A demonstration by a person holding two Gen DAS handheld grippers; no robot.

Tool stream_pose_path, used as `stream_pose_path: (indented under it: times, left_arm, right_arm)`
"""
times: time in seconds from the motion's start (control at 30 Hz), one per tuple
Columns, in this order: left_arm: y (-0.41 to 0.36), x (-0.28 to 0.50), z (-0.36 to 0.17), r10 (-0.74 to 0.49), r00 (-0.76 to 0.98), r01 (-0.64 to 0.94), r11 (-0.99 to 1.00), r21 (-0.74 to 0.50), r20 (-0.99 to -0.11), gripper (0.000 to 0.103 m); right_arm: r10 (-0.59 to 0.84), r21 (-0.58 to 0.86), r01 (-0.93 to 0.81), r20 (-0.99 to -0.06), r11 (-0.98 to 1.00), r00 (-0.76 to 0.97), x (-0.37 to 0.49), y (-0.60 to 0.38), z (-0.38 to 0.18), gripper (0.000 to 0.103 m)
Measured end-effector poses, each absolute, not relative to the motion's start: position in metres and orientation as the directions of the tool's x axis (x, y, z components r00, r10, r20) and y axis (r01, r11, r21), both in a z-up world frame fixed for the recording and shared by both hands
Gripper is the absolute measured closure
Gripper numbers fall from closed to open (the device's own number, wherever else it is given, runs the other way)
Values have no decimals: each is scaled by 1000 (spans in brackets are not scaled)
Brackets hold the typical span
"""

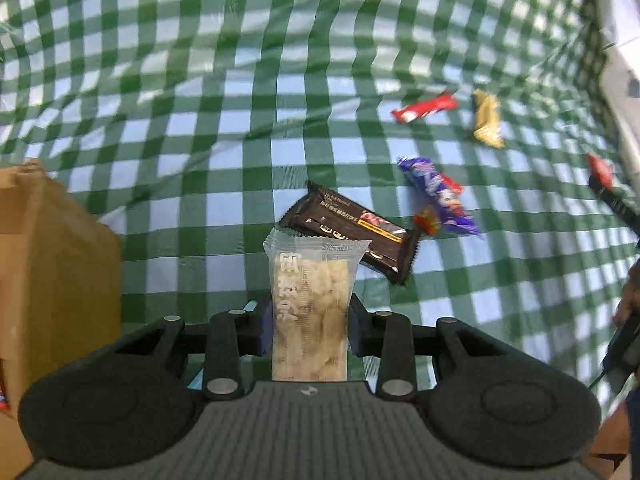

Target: Organize snacks

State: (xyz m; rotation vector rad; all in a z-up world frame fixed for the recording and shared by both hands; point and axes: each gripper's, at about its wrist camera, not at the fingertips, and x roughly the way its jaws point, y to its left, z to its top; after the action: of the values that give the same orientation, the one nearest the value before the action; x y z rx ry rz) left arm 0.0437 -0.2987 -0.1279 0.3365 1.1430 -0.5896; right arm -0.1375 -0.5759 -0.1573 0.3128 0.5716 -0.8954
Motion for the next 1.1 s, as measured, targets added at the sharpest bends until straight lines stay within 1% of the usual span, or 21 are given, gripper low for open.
stream_pose_path:
  times: [0.23,0.37,0.47,0.6,0.8,0.93,1.1]
  left_arm:
    - [-228,5,-58,-335,369,608,793,-48,-867,63]
    - [-170,-13,-20,-342,427,582,812,-34,-837,63]
    - [-122,-28,-2,-326,453,550,835,-28,-830,63]
    - [-52,-46,17,-288,479,504,863,-9,-829,63]
    - [35,-80,31,-248,515,443,897,7,-820,63]
    - [85,-100,36,-252,532,416,909,-10,-808,63]
    - [129,-118,40,-274,549,399,916,-40,-790,63]
  right_arm:
    - [-592,73,745,-559,663,581,-181,-453,-96,55]
    - [-580,70,707,-520,703,627,-204,-375,-61,55]
    - [-514,113,649,-516,752,685,-215,-318,-36,55]
    - [-383,161,528,-522,834,762,-215,-240,-7,55]
    - [-200,211,357,-532,910,823,-214,-138,23,55]
    - [-133,198,278,-538,940,832,-218,-84,36,55]
    - [-117,161,240,-544,957,831,-225,-43,50,55]
